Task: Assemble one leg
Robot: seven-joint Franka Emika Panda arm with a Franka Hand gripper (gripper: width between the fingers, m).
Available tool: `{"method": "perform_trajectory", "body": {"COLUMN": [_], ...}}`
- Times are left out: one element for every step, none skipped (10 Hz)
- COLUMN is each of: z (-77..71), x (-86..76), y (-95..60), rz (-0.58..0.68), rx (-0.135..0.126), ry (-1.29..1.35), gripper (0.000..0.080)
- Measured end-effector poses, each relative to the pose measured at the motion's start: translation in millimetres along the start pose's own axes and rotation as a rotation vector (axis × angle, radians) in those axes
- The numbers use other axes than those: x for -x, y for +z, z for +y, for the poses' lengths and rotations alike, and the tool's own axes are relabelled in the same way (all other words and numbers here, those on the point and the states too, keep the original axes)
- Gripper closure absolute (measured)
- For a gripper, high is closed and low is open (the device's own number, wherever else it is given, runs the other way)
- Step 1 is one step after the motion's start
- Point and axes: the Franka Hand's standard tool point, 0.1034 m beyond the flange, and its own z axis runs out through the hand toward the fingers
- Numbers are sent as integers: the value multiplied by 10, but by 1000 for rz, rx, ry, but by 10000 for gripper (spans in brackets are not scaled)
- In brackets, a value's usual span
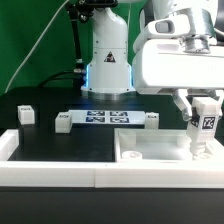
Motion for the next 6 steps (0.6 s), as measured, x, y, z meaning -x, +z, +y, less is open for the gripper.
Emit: {"method": "perform_trajectory", "body": {"z": [-10, -32, -53, -64, -73, -100], "x": [12, 6, 2, -1, -13, 16], "y": [9, 12, 15, 18, 33, 68], "rz": [-3, -1, 0, 2, 9, 2], "rx": [-1, -3, -5, -5, -4, -8], "ry": [-1, -3, -5, -7, -8, -10], "gripper": [508, 508, 508, 508, 508, 508]}}
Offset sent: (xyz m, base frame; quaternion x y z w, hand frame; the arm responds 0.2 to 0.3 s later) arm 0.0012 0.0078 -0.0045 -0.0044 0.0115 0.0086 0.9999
